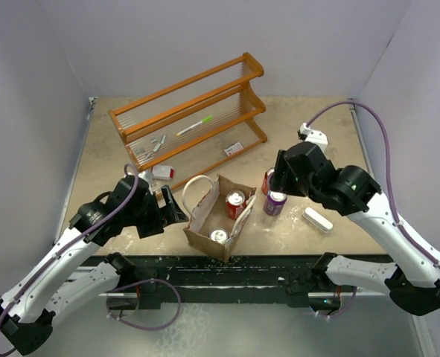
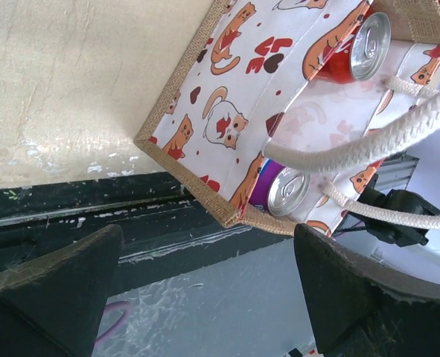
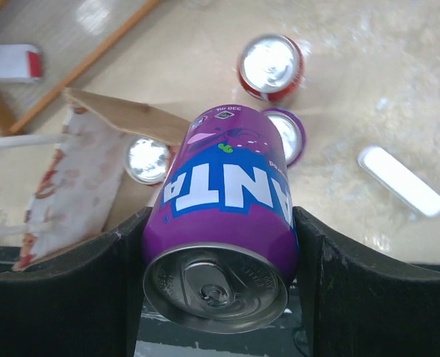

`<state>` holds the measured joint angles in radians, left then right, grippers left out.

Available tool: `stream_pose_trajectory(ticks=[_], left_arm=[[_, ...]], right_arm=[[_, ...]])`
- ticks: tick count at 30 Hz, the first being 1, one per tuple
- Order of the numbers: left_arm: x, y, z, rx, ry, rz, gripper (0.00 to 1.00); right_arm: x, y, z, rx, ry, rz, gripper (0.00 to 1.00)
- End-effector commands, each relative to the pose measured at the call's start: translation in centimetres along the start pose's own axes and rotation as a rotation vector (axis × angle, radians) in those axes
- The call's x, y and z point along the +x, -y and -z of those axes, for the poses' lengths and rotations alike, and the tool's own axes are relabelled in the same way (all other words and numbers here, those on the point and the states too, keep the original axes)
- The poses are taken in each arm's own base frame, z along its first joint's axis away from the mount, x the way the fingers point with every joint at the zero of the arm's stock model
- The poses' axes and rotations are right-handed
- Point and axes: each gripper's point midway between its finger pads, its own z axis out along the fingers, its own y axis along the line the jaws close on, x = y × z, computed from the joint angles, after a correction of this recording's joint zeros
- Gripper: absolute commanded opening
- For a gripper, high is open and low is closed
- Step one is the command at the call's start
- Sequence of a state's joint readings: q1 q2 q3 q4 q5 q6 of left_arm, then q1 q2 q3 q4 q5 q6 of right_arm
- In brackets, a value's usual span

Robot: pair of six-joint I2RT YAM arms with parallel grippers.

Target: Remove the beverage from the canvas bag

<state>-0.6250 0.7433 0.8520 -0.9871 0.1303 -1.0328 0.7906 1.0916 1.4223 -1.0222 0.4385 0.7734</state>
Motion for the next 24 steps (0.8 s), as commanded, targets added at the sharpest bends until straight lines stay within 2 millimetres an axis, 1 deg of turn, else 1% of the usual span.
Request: stream_pose_trajectory(ticks=[1,5,8,10,13,15,16,18,21,24], left_arm=[[-0.4,1.5,-0.5,0.056,-0.001,-0.018,0.99],[-0.4,1.6,-0.6,0.057,-0.006,-0.021,0.99],[-0.3,1.5,-0.6,0.057,-0.008,-0.022,0.99],[-0.2,1.4,-0.6,0.056,-0.010,-0.021,0.99],[-0.1,1.3,-0.4,0.059,-0.007,-0.021,0.99],[-0.1,1.2,-0.3,0.059,-0.005,-0.020,0.99],[-0.1,1.2,-0.2,0.060,-0.004,-0.020,0.99],[0.0,1.2,-0.1,0.059,-0.004,-0.021,0.99],[-0.1,1.1,0.3,0.054,0.000,-0.022,0.99],[-0.1,1.0,0.8,0.052,0.009,-0.024,0.99]], right_arm=[[1.1,2.7,0.1,0.115,0.019,-0.132,0.00],[4.2,3.2,-0.3,0.106,-0.072,-0.154,0.00],[7.2,3.7,-0.9,0.106,-0.151,-0.194,0.00],[8.7,4.1,-1.3,0.116,-0.184,-0.227,0.00],[10.6,4.9,-2.2,0.155,-0.209,-0.267,0.00],[11.2,5.1,-2.9,0.178,-0.211,-0.290,0.00],[12.2,5.6,-3.6,0.206,-0.227,-0.292,0.00],[12.7,5.4,-4.7,0.214,-0.231,-0.293,0.00],[12.9,4.9,-6.1,0.231,-0.233,-0.277,0.00],[13.5,4.9,-7.5,0.278,-0.259,-0.231,0.00]])
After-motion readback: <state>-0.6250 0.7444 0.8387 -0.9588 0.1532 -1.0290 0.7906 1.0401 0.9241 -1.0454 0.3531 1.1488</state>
